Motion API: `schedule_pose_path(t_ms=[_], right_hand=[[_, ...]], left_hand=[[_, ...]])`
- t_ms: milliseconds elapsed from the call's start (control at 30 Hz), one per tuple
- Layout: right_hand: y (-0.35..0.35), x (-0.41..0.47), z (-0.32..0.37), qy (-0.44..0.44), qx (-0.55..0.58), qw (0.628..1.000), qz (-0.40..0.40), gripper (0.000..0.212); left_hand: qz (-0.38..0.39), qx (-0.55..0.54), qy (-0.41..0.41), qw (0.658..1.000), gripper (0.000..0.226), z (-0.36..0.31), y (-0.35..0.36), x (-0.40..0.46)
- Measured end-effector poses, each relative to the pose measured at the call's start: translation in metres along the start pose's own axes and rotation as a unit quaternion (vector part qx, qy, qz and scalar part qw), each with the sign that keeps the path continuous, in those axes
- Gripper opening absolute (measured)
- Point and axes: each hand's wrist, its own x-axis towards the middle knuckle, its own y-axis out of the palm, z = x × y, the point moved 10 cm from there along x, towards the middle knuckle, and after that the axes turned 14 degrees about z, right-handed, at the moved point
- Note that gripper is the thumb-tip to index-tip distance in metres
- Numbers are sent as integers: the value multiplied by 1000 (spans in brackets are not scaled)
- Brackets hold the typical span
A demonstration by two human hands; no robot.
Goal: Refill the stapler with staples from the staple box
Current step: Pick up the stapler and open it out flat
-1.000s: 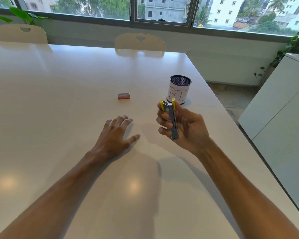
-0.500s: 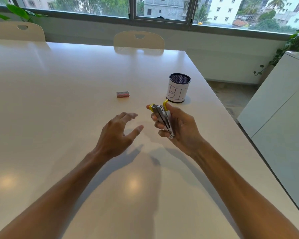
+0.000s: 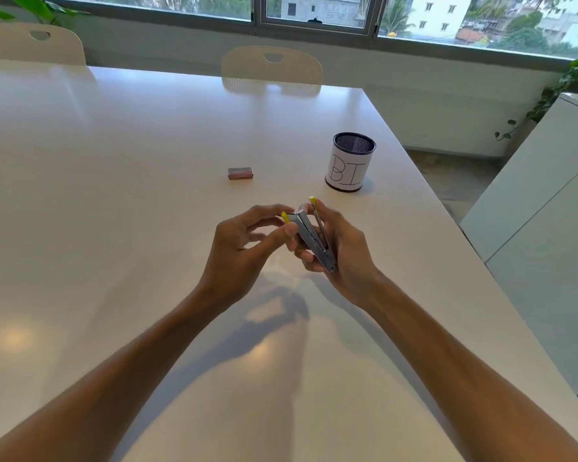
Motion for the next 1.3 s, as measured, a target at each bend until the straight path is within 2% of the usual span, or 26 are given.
schedule_pose_path(t_ms=[267, 400, 533, 667, 767, 900, 1033, 1133, 1300], right_hand=[[4, -2, 23, -52, -183, 982, -10, 25], [6, -7, 40, -84, -275, 958, -6, 9], [0, -10, 49, -85, -351, 932, -28, 6], [-1, -14, 59, -85, -461, 883, -38, 11], [2, -15, 62, -71, -531, 844, -32, 25], [11, -17, 62, -76, -576, 814, -23, 33], [14, -19, 63, -101, -581, 807, -35, 33], [12, -20, 66, -115, -578, 805, -61, 21], [-17, -23, 73, -115, -472, 867, -114, 14]], left_hand=[[-25, -80, 12, 996, 11, -2, -7, 1], [-32, -74, 1, 997, 21, 2, -14, 3], [-24, -72, 12, 997, 26, -4, -16, 3], [7, -28, 22, 999, 21, -11, -12, 3], [22, -13, 36, 999, 21, -15, -10, 2], [22, 27, 61, 998, 22, -21, -7, -2], [10, 50, 69, 996, 21, -22, -8, -4], [-9, 60, 79, 995, 19, -25, -7, -7], [-55, 13, 61, 996, 18, -20, -13, -8]])
